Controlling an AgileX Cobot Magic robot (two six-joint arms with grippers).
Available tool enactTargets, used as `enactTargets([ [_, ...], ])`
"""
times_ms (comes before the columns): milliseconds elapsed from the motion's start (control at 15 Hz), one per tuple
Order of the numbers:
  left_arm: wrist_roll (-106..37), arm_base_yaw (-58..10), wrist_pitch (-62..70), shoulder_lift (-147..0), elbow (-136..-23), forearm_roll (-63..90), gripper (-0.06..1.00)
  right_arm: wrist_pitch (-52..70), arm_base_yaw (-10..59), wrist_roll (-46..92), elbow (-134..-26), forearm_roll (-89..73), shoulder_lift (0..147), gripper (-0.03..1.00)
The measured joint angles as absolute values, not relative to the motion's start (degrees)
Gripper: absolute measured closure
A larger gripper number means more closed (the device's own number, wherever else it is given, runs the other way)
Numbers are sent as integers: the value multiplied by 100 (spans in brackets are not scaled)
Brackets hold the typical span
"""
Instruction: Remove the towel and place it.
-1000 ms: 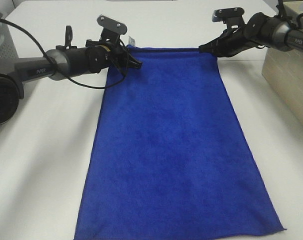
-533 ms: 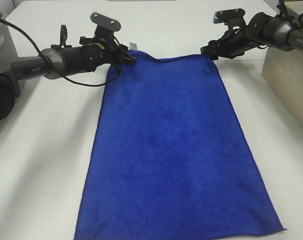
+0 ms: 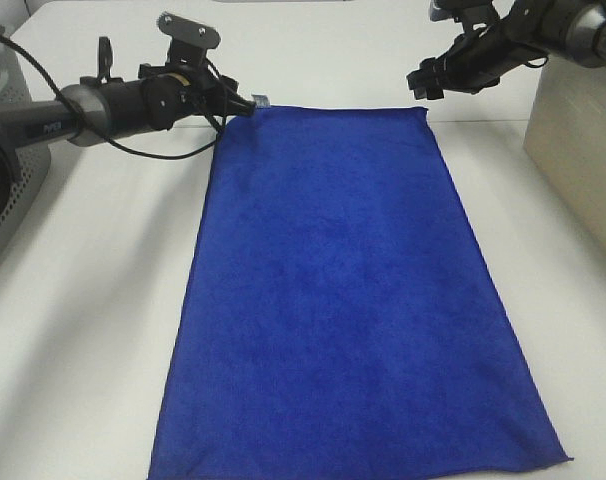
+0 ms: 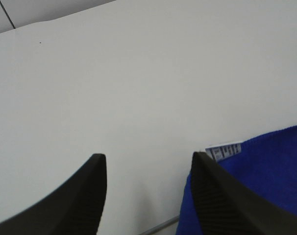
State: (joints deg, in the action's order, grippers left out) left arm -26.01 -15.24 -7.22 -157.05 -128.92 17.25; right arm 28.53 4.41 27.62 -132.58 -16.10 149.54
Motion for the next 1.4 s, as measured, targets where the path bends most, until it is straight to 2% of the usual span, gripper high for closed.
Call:
enactTargets([
  [133,-2590,-1518,115,-15327,-12972,1730,44,3484,441,2767,-13258,-1558,14622,30],
  [467,-1977,-1438,3501,-14152,-13224,1501,42,5541,441,2303,-13258,-1490,13579,30],
  [600,-1272,-1415,4589,-13694,-13224,1049,32,6257,441,1885,-13258,-1427,13149,28],
  [733,-619,-1415,5351,-13298,-13230,642,20,6835,441,1576,-13258,-1037,12737,21],
  [933,160,-1318,6492,-12817,-13253,97,17,6967,384,527,-13258,86,12078,16],
  [1200,619,-539,6944,-12617,-13253,-178,17,6973,-11,372,-13041,0,11528,16],
  [1400,619,-384,6956,-12582,-13201,-252,17,6973,-235,372,-12170,103,10823,16],
])
